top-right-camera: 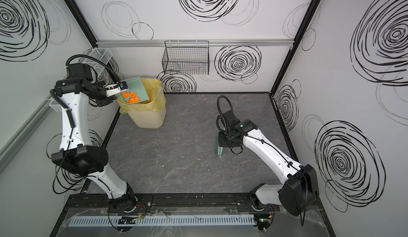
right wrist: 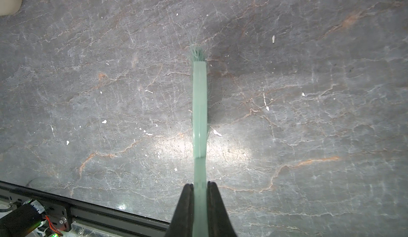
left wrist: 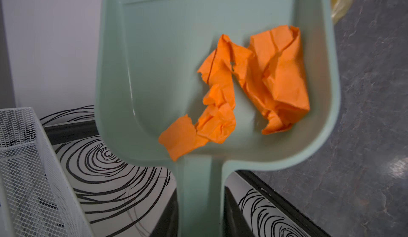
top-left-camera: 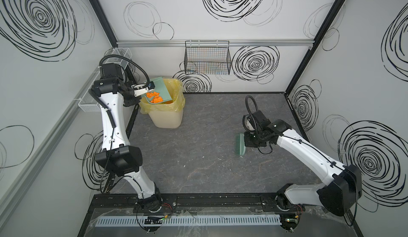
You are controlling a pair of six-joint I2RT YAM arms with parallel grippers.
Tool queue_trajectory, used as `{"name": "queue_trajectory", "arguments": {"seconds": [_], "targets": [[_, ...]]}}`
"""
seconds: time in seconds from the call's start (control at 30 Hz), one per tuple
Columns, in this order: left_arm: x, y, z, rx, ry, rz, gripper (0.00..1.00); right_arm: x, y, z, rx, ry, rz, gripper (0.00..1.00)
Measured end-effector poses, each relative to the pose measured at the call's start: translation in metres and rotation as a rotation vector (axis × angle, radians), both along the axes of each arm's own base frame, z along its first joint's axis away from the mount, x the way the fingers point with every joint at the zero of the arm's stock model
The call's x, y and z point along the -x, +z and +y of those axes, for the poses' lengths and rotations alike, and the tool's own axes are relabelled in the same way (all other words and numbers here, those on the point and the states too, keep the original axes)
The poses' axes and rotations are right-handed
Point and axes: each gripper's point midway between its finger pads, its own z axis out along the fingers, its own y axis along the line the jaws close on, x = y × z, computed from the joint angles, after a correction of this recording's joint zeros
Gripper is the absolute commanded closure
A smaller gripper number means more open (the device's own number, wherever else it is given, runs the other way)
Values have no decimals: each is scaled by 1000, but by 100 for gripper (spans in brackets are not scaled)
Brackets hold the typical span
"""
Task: Sweep away the paper scraps from the table
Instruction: 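Lift the dustpan to the yellow bin with left gripper while right brush withdraws, then tip the dustpan over the yellow bin with the left gripper, then lower the dustpan and brush onto the table and release both grippers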
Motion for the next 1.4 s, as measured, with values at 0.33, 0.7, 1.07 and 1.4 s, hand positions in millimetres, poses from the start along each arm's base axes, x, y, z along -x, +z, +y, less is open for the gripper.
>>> {"name": "queue_trajectory", "arguments": {"seconds": [0.33,0.7,1.07,1.4], "targets": [[-33,9,7,-260,-18,-64,100,2,-4,-1,1,0,3,100],[-47,-11,7,-525,-58,-104,100,4,-7,-5,2,-6,-1,100],[-57,45,12,-607,-16,-252,100,2,-5,-4,-10,-10,-22,100],[-38,136,-10,-454,13,-448,100,-1,-6,-8,-17,-25,-34,100]]}}
